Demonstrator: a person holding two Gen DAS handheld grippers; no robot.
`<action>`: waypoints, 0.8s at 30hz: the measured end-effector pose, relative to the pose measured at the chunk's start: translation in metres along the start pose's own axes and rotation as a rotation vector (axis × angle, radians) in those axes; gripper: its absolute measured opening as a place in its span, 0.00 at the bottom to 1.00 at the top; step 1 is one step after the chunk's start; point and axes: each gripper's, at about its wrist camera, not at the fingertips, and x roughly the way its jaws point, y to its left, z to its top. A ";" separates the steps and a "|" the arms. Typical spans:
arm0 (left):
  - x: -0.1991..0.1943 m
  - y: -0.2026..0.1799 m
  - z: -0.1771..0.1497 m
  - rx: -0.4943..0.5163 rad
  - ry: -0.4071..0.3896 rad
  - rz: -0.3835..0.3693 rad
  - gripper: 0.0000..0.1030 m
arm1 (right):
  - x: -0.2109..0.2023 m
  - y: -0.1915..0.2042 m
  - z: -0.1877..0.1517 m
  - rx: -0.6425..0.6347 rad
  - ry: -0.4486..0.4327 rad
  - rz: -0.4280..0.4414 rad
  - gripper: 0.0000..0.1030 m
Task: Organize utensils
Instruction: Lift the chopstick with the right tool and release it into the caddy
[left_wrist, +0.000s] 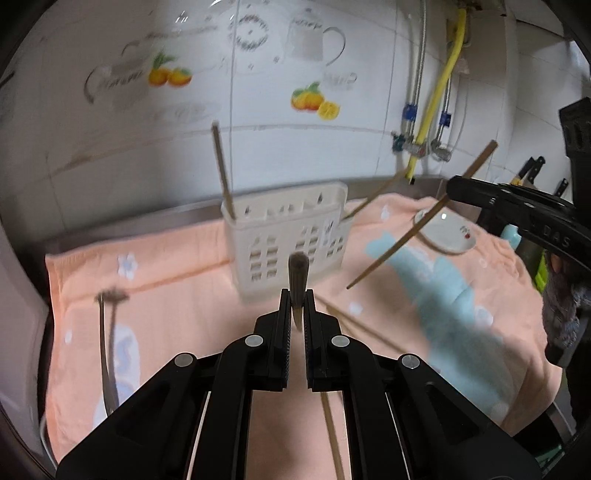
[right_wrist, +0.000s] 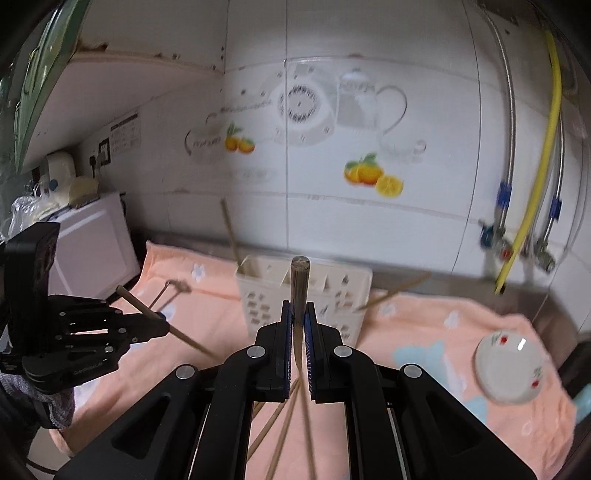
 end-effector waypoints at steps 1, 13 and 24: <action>-0.002 -0.002 0.008 0.011 -0.012 -0.001 0.05 | 0.000 -0.002 0.008 -0.012 -0.010 -0.012 0.06; -0.021 -0.002 0.105 0.063 -0.181 0.047 0.05 | 0.016 -0.022 0.066 -0.037 -0.070 -0.077 0.06; 0.012 0.027 0.123 -0.013 -0.171 0.060 0.05 | 0.069 -0.040 0.066 0.001 0.002 -0.093 0.06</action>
